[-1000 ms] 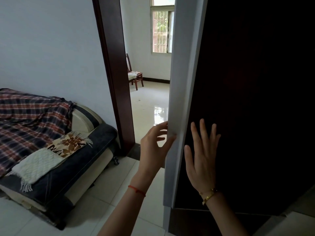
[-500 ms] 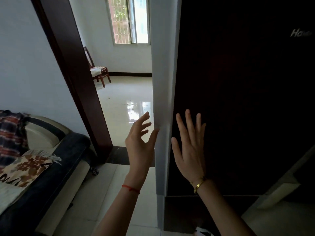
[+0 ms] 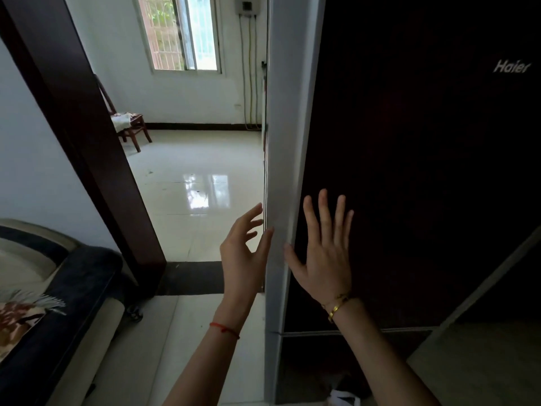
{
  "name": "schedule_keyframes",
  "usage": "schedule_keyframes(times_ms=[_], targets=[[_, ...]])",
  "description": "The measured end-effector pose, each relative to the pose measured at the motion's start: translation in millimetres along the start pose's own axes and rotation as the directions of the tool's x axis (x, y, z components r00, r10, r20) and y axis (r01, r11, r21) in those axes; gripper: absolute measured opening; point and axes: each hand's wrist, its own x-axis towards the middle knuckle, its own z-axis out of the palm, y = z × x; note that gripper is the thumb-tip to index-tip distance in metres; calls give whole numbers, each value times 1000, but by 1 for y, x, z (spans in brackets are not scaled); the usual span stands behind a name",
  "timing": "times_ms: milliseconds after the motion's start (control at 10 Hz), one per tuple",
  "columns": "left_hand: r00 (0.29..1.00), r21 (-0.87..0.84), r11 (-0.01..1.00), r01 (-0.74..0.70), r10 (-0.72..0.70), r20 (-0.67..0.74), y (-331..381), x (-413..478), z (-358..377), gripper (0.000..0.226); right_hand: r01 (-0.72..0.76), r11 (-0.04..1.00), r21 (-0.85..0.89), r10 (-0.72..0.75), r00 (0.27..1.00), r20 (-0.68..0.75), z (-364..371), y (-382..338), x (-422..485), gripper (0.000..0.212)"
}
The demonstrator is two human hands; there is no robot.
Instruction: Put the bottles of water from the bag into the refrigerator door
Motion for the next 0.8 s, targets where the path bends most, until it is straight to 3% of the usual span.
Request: schedule_keyframes(times_ms=[500, 700, 800], targets=[[996, 1, 1000, -14, 14, 89, 1, -16, -21, 42, -44, 999, 14, 43, 995, 93, -21, -7, -2, 81], [991, -21, 998, -66, 68, 114, 12, -36, -51, 43, -89, 960, 266, 62, 992, 110, -45, -10, -5, 66], [990, -7, 998, -68, 68, 124, 19, -45, -66, 47, -198, 850, 488, 147, 979, 141, -66, -14, -14, 63]])
